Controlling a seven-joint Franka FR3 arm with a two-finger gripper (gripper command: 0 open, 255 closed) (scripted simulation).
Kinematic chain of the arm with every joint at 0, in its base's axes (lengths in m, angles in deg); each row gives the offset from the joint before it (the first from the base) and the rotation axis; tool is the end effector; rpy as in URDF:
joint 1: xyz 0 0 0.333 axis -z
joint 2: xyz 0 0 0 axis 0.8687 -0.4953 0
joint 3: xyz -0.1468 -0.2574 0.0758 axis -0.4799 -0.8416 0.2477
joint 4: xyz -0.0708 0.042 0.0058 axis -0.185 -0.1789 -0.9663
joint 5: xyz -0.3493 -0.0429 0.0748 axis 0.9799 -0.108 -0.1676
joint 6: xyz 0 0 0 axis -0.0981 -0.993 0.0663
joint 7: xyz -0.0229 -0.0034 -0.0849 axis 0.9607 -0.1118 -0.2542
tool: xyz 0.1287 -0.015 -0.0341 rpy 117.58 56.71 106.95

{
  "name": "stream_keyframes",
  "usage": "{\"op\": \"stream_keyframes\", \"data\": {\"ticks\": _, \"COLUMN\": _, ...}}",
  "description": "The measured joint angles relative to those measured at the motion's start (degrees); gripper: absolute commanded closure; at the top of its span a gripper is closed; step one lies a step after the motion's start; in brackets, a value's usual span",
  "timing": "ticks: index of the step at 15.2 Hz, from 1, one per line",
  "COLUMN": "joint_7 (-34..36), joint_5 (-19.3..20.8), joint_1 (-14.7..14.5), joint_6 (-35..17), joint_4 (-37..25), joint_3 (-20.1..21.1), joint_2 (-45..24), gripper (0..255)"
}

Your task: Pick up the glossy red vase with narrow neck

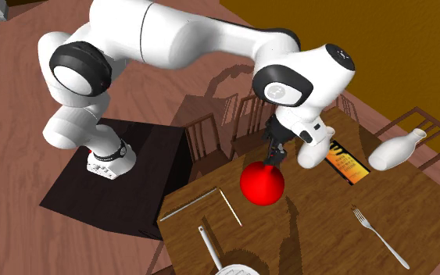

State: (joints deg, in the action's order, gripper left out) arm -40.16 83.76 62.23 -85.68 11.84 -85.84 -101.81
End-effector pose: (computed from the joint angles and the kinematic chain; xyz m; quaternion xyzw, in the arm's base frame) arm 0.6257 -0.0238 0.4226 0.9934 0.0373 -0.1080 0.0041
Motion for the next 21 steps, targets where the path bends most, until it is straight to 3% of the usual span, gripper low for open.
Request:
{"op": "stream_keyframes", "data": {"ticks": 3, "joint_7": -0.3, "joint_5": 0.0, "joint_1": 0.3, "joint_6": 2.4, "joint_4": -8.5, "joint_3": -0.2, "joint_2": -6.4, "gripper": 0}}
{"op": "stream_keyframes", "data": {"ticks": 10, "joint_7": -0.1, "joint_5": 0.0, "joint_1": 0.3, "joint_6": -1.6, "joint_4": -5.9, "joint_3": -0.2, "joint_2": -7.9, "gripper": 0}}
{"op": "stream_keyframes", "data": {"ticks": 11, "joint_7": -0.1, "joint_5": 0.0, "joint_1": 0.3, "joint_6": -1.8, "joint_4": -5.7, "joint_3": -0.2, "joint_2": -8.0, "gripper": 255}}
{"op": "stream_keyframes", "data": {"ticks": 21, "joint_7": -0.1, "joint_5": 0.0, "joint_1": 0.3, "joint_6": -2.0, "joint_4": -5.5, "joint_3": -0.2, "joint_2": -8.0, "gripper": 255}}
